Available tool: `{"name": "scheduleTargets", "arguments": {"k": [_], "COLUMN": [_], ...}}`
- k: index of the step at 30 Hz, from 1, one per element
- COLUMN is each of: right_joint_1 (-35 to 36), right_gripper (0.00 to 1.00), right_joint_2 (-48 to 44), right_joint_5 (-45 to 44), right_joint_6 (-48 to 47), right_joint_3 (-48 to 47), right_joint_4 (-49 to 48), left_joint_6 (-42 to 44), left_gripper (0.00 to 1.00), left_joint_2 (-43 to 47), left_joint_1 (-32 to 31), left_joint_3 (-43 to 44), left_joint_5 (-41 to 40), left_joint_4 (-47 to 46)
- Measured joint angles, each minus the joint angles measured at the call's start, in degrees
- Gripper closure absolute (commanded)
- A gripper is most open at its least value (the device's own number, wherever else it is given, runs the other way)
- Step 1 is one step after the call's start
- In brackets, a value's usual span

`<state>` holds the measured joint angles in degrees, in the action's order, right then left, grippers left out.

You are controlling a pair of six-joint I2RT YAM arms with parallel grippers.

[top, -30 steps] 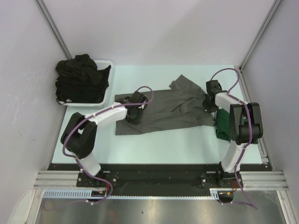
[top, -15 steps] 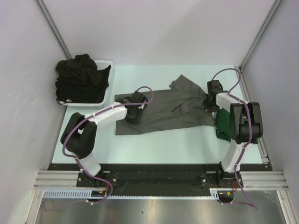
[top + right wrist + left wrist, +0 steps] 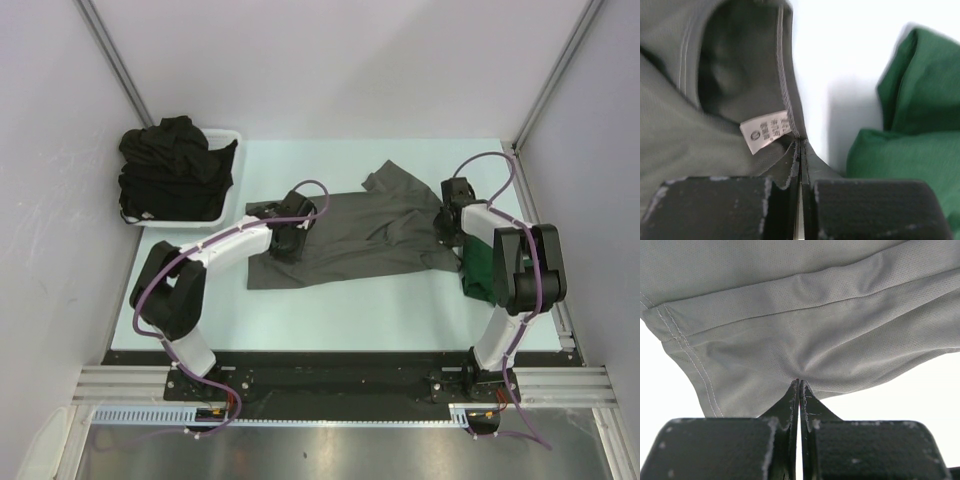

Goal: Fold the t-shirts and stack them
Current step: Fold the flattened tshirt in 1/3 of the way

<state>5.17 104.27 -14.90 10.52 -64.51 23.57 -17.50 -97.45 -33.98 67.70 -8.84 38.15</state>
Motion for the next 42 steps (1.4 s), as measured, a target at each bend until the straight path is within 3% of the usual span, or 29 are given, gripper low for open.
{"name": "scheduleTargets", "arguments": {"k": [19, 42], "right_joint_1": [0.96, 6.93], "right_gripper": [1.00, 1.00], "right_joint_2": [-7.30, -10.80], "right_joint_5": [-3.19, 0.17], "right_joint_6": [0.44, 1.57], "right_joint_3": [0.94, -6.19], "right_joint_4": [15.17, 16.17], "left_joint_6": [1.07, -1.57], "left_gripper": [1.00, 1.00], "left_joint_2": [-0.04, -1.81], "left_joint_1": [0.37, 2.73], "left_joint_3": [7.08, 3.32], "left_joint_5": [0.02, 0.04], "left_joint_4": [0.94, -0.09]}}
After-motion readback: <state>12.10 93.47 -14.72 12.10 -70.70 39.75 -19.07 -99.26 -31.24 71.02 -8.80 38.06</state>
